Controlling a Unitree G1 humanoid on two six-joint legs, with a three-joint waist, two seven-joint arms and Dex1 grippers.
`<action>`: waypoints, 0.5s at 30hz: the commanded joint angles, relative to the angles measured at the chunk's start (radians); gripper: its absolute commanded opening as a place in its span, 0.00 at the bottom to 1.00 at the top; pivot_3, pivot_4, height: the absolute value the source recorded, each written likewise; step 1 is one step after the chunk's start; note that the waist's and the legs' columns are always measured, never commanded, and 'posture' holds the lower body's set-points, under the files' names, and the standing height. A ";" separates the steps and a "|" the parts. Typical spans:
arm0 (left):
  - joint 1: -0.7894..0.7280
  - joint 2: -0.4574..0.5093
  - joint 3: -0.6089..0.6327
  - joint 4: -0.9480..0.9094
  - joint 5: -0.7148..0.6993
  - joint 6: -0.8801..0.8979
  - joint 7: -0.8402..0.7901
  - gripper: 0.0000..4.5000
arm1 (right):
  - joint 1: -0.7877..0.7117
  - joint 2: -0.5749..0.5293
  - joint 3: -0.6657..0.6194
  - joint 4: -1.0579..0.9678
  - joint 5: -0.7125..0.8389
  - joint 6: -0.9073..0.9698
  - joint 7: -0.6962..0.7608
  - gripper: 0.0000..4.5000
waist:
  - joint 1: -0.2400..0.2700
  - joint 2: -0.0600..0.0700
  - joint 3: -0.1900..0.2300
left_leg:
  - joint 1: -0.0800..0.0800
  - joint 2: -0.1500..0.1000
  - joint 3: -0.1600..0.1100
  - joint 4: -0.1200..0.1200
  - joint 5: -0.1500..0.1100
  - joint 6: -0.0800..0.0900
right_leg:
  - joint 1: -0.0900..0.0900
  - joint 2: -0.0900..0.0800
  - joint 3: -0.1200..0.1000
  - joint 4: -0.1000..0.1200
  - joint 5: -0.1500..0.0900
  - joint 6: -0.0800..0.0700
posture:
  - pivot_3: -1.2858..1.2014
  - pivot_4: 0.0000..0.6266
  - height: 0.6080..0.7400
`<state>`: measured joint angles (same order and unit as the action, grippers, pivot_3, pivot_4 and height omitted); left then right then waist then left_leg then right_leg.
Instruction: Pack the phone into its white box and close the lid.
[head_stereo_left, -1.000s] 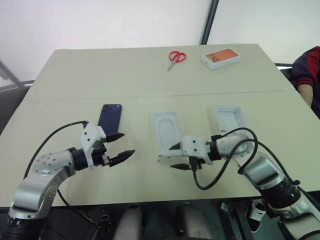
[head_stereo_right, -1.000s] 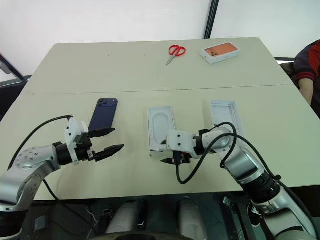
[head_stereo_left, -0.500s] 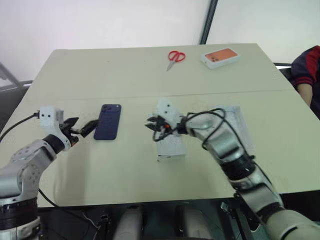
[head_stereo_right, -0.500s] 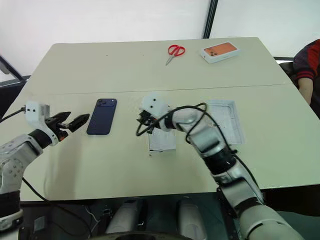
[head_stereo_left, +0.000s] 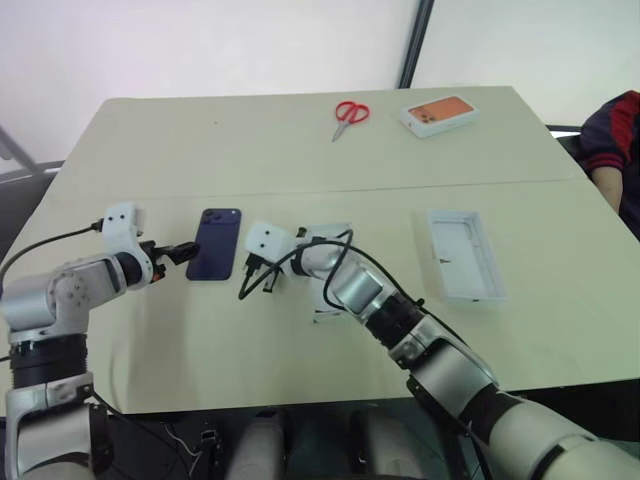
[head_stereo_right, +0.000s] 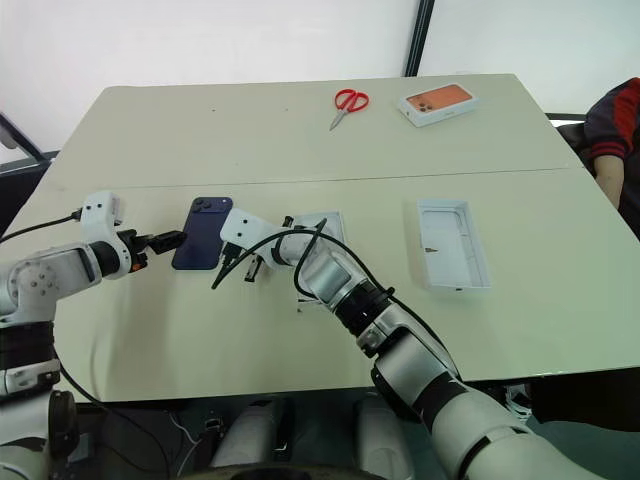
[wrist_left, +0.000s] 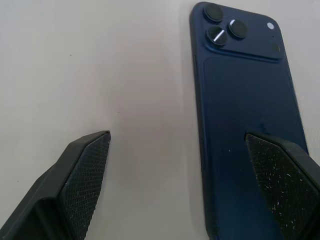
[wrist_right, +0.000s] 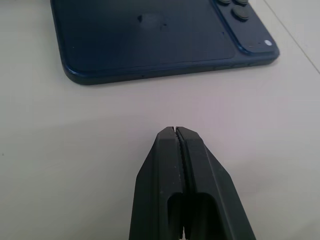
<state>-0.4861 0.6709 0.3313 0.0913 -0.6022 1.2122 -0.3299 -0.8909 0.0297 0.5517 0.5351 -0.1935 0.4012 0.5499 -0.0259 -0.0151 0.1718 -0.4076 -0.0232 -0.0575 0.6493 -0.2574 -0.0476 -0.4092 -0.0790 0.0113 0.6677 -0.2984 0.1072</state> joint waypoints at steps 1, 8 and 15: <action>0.004 -0.008 -0.056 -0.003 -0.050 0.114 -0.078 1.00 | -0.041 0.036 0.000 0.019 -0.026 -0.047 -0.009 0.01 | -0.001 0.000 0.000 | 0.000 0.000 0.000 0.000 0.000 0.000 | 0.000 0.000 0.000 0.000 0.000 0.000 | 0.52 0.24 1.00; 0.013 -0.063 -0.045 -0.077 -0.084 0.204 -0.116 1.00 | -0.041 0.047 -0.005 0.041 -0.057 -0.074 -0.002 0.01 | 0.005 0.000 0.000 | 0.000 0.000 0.000 0.000 0.000 0.000 | 0.000 -0.001 0.000 0.000 0.000 0.000 | 0.52 0.24 1.00; 0.015 -0.157 0.008 -0.143 -0.106 0.267 -0.102 1.00 | -0.015 0.033 -0.011 0.010 -0.070 -0.074 0.015 0.01 | 0.008 0.000 -0.001 | 0.000 -0.001 0.000 0.000 0.000 0.000 | 0.001 -0.001 0.000 0.000 0.000 0.000 | 0.52 0.24 1.00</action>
<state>-0.4858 0.5598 0.3680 -0.0501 -0.6552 1.4170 -0.4177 -0.9064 0.0535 0.5445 0.5910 -0.2616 0.3442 0.5581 -0.0178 -0.0148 0.1709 -0.4071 -0.0240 -0.0579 0.6492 -0.2573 -0.0479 -0.4083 -0.0804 0.0115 0.6676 -0.2984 0.1073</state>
